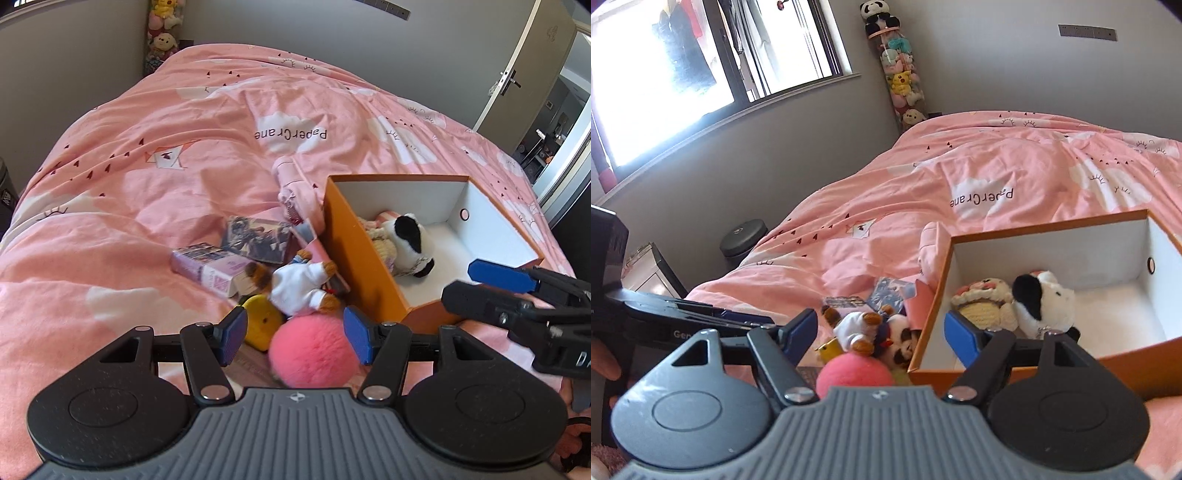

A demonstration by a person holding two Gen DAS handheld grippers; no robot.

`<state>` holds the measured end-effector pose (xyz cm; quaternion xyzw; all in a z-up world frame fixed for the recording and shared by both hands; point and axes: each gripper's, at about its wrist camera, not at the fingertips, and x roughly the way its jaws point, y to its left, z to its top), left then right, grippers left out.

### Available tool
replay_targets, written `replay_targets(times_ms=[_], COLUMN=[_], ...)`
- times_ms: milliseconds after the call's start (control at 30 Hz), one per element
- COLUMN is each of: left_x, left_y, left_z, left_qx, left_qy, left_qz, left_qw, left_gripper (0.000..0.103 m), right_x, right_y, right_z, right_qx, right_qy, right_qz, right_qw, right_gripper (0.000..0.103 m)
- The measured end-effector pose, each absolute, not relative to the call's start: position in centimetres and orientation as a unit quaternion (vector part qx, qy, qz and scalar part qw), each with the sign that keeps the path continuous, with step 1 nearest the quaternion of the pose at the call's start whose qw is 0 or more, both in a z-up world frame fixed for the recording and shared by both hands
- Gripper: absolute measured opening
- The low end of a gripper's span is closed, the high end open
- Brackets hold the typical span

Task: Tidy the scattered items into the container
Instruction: 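Withdraw both tools from the box toward the remaining toys, then grasp the brown raccoon plush with the left tool while the right tool grasps the pink pompom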

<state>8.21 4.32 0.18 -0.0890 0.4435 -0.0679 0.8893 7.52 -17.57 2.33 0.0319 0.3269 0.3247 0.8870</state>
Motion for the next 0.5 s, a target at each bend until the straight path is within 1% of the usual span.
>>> replay_targets(times_ms=[33, 167, 233, 367, 500], left_x=[8.0, 7.6, 7.6, 7.8, 8.3], left_y=[4.5, 4.9, 4.9, 4.8, 4.5], left_z=[0.0, -0.6, -0.8, -1.1, -1.6], left_qx=[-0.086, -0.076, -0.076, -0.074, -0.069], left_qy=[0.443, 0.443, 0.441, 0.436, 0.439], left_qz=[-0.067, -0.072, -0.075, -0.084, -0.088], left_qw=[0.890, 0.891, 0.891, 0.893, 0.891], left_gripper=[0.066, 0.061, 0.060, 0.058, 0.057], right_x=[7.1, 6.0, 5.8, 5.9, 6.3], right_y=[-17.1, -15.2, -14.4, -13.6, -12.9], right_z=[1.9, 0.0, -0.8, -1.6, -2.5], right_qx=[0.027, -0.014, -0.029, -0.049, -0.061], right_qy=[0.329, 0.339, 0.346, 0.354, 0.365], right_qz=[0.326, 0.331, 0.338, 0.348, 0.352], right_qw=[0.886, 0.880, 0.875, 0.867, 0.860], right_gripper=[0.072, 0.067, 0.061, 0.056, 0.055])
